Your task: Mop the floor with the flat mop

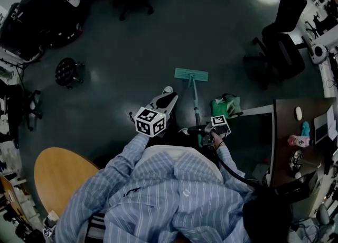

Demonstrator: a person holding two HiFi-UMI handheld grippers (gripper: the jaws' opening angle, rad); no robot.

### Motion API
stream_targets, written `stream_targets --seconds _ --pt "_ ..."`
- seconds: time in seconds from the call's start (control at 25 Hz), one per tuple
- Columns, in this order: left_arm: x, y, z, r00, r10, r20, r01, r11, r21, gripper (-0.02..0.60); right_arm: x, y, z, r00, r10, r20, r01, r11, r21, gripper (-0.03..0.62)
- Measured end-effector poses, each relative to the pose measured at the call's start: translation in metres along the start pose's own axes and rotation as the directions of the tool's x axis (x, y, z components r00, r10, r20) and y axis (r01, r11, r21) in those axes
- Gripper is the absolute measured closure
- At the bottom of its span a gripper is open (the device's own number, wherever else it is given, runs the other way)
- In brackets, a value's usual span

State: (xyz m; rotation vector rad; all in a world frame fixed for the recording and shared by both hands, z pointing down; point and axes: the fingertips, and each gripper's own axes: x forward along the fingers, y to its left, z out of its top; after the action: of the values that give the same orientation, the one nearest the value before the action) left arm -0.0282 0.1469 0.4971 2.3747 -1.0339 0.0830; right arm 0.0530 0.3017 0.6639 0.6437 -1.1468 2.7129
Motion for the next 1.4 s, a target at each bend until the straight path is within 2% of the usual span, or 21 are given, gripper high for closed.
stream_targets --seconds 0.16,0.36,0.6,0.76,1.0,1.24,1.4 --pt "0.017 0.017 0.0 1.0 -0.004 -0.03 0.004 1.0 -0.009 0.549 0.001 0.013 0.01 1.0 0.008 0.006 -0.008 1.0 0.007 0.583" --pt "0.057 0.05 -0.001 0.992 -0.019 -0.127 0.028 0.997 0.072 0.549 0.002 0.034 0.037 1.0 -0.009 0.011 0.009 1.0 0.008 0.583" --pt "0.112 0.099 0.029 0.984 -0.032 -0.173 0.047 0.996 0.082 0.549 0.003 0.078 0.078 0.999 -0.049 -0.005 0.049 0.999 0.006 0.583" --pt "0.144 0.139 0.05 0.977 -0.04 -0.21 0.065 0.991 0.115 0.549 0.013 0.11 0.121 0.997 -0.077 -0.019 0.077 0.997 0.004 0.583" --pt "0.183 0.188 0.075 0.97 -0.05 -0.238 0.072 0.994 0.084 0.549 0.017 0.182 0.191 0.993 -0.114 -0.031 0.114 0.994 -0.007 0.583" --pt "0.205 0.249 0.082 0.958 -0.011 -0.288 0.032 0.997 0.067 0.549 0.03 0.277 0.273 1.0 -0.029 0.005 0.029 0.999 0.018 0.583" --pt "0.214 0.28 0.093 0.959 0.022 -0.282 -0.01 0.999 0.043 0.549 0.038 0.321 0.328 1.0 -0.027 0.01 0.027 1.0 0.0 0.583"
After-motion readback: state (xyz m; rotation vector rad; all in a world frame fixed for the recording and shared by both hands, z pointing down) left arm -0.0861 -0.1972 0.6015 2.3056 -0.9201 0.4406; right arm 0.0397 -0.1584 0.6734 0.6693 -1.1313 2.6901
